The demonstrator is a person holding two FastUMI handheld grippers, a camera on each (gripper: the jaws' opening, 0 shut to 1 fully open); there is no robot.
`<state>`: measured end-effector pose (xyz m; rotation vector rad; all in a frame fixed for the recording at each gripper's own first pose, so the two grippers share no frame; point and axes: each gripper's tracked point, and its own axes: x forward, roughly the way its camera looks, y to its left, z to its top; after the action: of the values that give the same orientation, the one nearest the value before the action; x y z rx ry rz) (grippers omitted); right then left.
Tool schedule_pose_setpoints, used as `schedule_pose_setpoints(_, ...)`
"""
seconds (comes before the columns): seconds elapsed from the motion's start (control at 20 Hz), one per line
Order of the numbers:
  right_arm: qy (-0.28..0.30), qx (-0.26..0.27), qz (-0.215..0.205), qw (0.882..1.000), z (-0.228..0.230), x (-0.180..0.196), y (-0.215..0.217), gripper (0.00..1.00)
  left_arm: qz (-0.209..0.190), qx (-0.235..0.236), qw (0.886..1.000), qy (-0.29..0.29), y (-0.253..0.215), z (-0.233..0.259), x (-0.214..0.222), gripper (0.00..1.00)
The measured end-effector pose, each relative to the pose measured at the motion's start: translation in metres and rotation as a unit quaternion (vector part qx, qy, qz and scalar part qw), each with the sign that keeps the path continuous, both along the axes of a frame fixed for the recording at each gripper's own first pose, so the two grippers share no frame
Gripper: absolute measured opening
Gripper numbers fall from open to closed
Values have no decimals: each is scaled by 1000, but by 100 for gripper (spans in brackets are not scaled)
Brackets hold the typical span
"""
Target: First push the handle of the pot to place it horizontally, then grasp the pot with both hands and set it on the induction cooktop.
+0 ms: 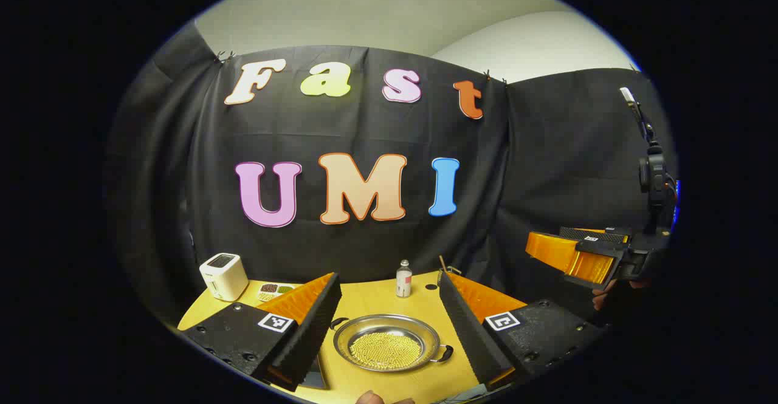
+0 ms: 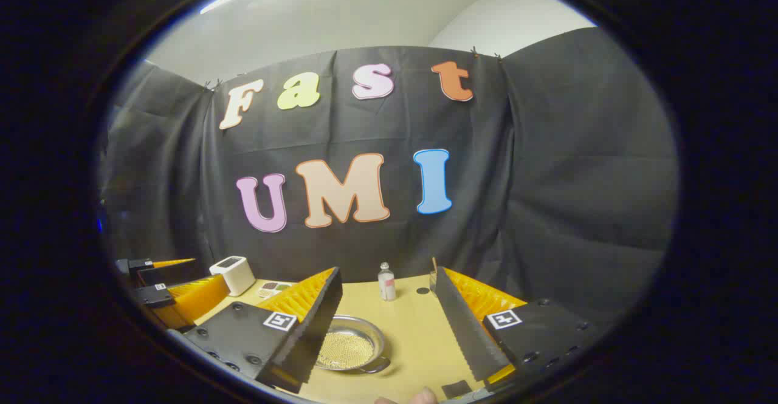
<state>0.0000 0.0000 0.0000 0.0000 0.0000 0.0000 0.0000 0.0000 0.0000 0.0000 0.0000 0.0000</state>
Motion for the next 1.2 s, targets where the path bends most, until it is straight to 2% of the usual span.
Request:
schedule_pose_setpoints(0.35, 4, 4, 1, 1000, -4, 2, 6, 94, 14, 9, 1000, -11, 14, 7, -4, 99)
schedule_pose_setpoints(0.65, 18, -8, 18, 1000, -14, 11, 26, 94, 48, 10, 999, -16, 49, 3, -19, 99)
schedule_pose_setpoints(0.7, 19, -11, 21, 1000, -15, 13, 31, 97, 52, 7, 999, -13, 54, -1, -20, 99)
schedule_pose_setpoints(0.8, 25, -17, 25, 999, -20, 15, 39, 94, 58, 3, 998, -8, 65, -4, -23, 99)
schedule_pose_setpoints(1.2, 36, -42, 13, 998, -34, 15, 59, 94, 55, -19, 998, 1, 102, -17, -32, 99)
